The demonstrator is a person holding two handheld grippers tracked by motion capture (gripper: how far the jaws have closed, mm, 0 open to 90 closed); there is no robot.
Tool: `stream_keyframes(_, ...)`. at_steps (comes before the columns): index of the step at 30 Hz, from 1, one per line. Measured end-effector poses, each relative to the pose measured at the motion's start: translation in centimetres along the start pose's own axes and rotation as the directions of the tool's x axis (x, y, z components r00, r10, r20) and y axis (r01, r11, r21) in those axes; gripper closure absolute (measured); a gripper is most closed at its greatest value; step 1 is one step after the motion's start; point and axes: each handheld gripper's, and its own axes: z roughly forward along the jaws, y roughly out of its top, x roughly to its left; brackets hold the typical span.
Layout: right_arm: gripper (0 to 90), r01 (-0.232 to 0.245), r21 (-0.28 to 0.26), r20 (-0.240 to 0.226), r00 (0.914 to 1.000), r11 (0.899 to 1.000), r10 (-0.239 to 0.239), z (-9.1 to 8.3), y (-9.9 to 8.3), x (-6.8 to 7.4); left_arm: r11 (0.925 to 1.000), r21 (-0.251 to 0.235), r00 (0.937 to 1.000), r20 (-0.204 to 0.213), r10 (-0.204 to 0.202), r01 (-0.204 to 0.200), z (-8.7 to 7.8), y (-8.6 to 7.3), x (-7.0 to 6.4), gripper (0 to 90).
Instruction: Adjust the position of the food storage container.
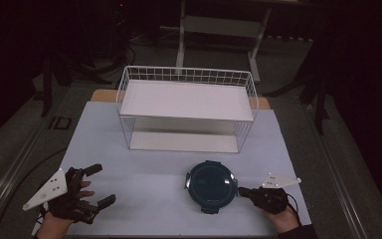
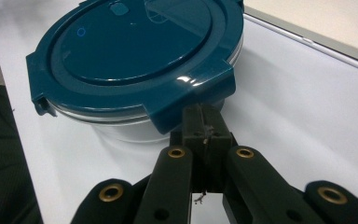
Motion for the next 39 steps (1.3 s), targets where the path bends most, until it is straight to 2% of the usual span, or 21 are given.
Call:
stream_keyframes(3,90.0,-0.009,-0.016,-0.009,0.9999,1.0,0.009,0.3,0.5,-0.1,1.0,0.001,1.0,0.001,0.0,0.0,0.0,0.0,0.0,0.0)
stream_keyframes(4,90.0,-0.003,-0.016,0.001,1.0,1.0,0.003,0.2,0.6,0.0,1.0,0.001,1.0,0.001,0.001,-0.001,0.0,0.0,0.0,0.0)
stream_keyframes(7,90.0,0.032,-0.036,0.014,0.9994,0.999,-0.031,-0.3,1.6,1.3,1.0,0.003,1.0,-0.002,0.001,-0.001,-0.1,-0.1,0.0,0.0)
stream_keyframes(8,90.0,0.043,-0.05,0.005,0.9991,0.998,-0.043,-0.5,1.8,1.7,1.0,0.002,1.0,-0.002,0.001,-0.001,-0.1,-0.1,0.0,0.0)
stream_keyframes(10,90.0,0.048,-0.058,-0.019,0.9986,0.997,-0.049,-0.7,2.3,2.7,1.0,0.002,1.0,-0.002,0.002,-0.002,-0.1,0.0,0.0,0.0)
stream_keyframes(13,90.0,0.062,-0.055,-0.081,0.9945,0.997,-0.066,-0.2,2.8,4.5,1.0,0.006,1.0,0.0,0.005,-0.005,0.0,0.0,-0.1,0.0)
stream_keyframes(15,90.0,0.068,-0.053,-0.135,0.988,0.996,-0.075,0.3,2.9,5.7,0.9999,0.008,1.0,-0.001,0.008,-0.008,0.0,-0.1,-0.1,0.0)
stream_keyframes(19,90.0,0.08,-0.027,-0.213,0.9734,0.996,-0.084,1.7,2.8,7.6,0.9999,0.008,1.0,-0.002,0.008,-0.008,0.0,-0.1,-0.1,0.0)
stream_keyframes(21,90.0,0.094,-0.008,-0.234,0.9677,0.996,-0.093,2.4,2.5,8.2,0.9999,0.008,1.0,-0.001,0.008,-0.008,0.0,-0.1,-0.1,0.0)
stream_keyframes(24,90.0,0.092,0.021,-0.245,0.9659,0.996,-0.084,3.1,2.0,8.5,0.9999,0.008,1.0,-0.001,0.009,-0.009,0.0,-0.1,-0.1,0.0)
stream_keyframes(27,90.0,0.089,0.051,-0.236,0.9689,0.995,-0.075,3.6,1.5,8.3,0.9999,0.008,1.0,0.0,0.009,-0.009,0.0,-0.1,-0.1,0.0)
stream_keyframes(28,90.0,0.072,0.046,-0.248,0.9669,0.996,-0.059,3.7,1.4,8.2,0.9999,0.009,0.9999,-0.001,0.01,-0.01,0.0,-0.1,-0.1,0.0)
stream_keyframes(30,90.0,0.086,0.045,-0.249,0.9658,0.995,-0.072,3.7,1.4,8.1,0.9999,0.009,1.0,-0.001,0.008,-0.008,0.0,-0.1,-0.1,0.0)
stream_keyframes(33,90.0,0.1,0.042,-0.239,0.9671,0.994,-0.087,3.8,1.5,8.0,0.9999,0.008,0.9999,0.0,0.012,-0.012,0.0,-0.1,-0.1,0.0)
stream_keyframes(39,90.0,0.087,0.042,-0.214,0.974,0.995,-0.076,4.1,1.9,7.2,0.9999,0.008,0.9999,-0.001,0.011,-0.011,-0.1,-0.1,-0.1,0.0)
